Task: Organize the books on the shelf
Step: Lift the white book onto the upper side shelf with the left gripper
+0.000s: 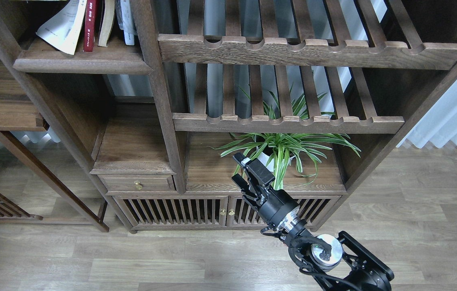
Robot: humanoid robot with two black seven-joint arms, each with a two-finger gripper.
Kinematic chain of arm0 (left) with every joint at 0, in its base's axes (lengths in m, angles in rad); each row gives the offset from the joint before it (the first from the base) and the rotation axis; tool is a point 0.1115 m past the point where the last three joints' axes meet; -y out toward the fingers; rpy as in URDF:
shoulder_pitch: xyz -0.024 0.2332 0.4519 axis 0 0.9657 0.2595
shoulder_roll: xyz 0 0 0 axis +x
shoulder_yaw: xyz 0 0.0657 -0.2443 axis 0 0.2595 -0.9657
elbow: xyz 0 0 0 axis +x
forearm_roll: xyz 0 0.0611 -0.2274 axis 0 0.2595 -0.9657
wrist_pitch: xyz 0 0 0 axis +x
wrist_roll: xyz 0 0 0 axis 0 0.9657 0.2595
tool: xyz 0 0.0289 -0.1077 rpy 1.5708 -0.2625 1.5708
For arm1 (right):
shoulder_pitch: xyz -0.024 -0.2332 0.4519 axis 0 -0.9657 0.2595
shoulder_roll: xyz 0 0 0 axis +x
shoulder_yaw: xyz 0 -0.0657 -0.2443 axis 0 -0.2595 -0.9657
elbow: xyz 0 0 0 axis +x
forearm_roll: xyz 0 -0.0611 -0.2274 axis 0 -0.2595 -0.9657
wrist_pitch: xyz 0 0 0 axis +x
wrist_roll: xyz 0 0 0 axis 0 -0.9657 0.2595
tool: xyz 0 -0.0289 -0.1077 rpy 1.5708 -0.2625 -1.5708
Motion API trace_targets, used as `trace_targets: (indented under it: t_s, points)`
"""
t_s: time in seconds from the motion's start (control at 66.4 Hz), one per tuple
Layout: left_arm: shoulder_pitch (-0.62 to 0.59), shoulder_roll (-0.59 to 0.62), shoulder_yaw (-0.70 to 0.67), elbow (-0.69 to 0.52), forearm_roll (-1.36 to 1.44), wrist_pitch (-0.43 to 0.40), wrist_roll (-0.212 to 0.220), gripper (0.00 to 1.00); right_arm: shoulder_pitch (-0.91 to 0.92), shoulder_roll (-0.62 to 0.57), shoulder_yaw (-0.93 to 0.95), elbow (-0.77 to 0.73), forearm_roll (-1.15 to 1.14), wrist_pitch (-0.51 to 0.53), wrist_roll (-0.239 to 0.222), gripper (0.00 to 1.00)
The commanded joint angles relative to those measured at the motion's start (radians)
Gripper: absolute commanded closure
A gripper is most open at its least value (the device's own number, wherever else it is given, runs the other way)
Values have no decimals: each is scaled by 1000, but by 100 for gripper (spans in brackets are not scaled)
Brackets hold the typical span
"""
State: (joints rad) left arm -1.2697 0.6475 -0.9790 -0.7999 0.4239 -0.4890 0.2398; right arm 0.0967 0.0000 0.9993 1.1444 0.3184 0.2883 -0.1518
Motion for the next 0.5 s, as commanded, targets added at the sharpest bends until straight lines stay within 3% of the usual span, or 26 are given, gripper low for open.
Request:
trace_targets:
  t_s: [0.0, 0.256, 0.482]
  points:
    - [0, -16, -6, 28, 24, 0, -46, 98, 0, 0, -1, 0, -1, 0, -2, 1]
    - [1, -54, -9, 70, 70, 0, -168, 98, 2, 0, -4, 0, -1, -1, 0, 1]
    - [3, -95, -9, 111, 70, 0, -215, 98, 0, 0, -8, 5, -1, 2, 2, 1]
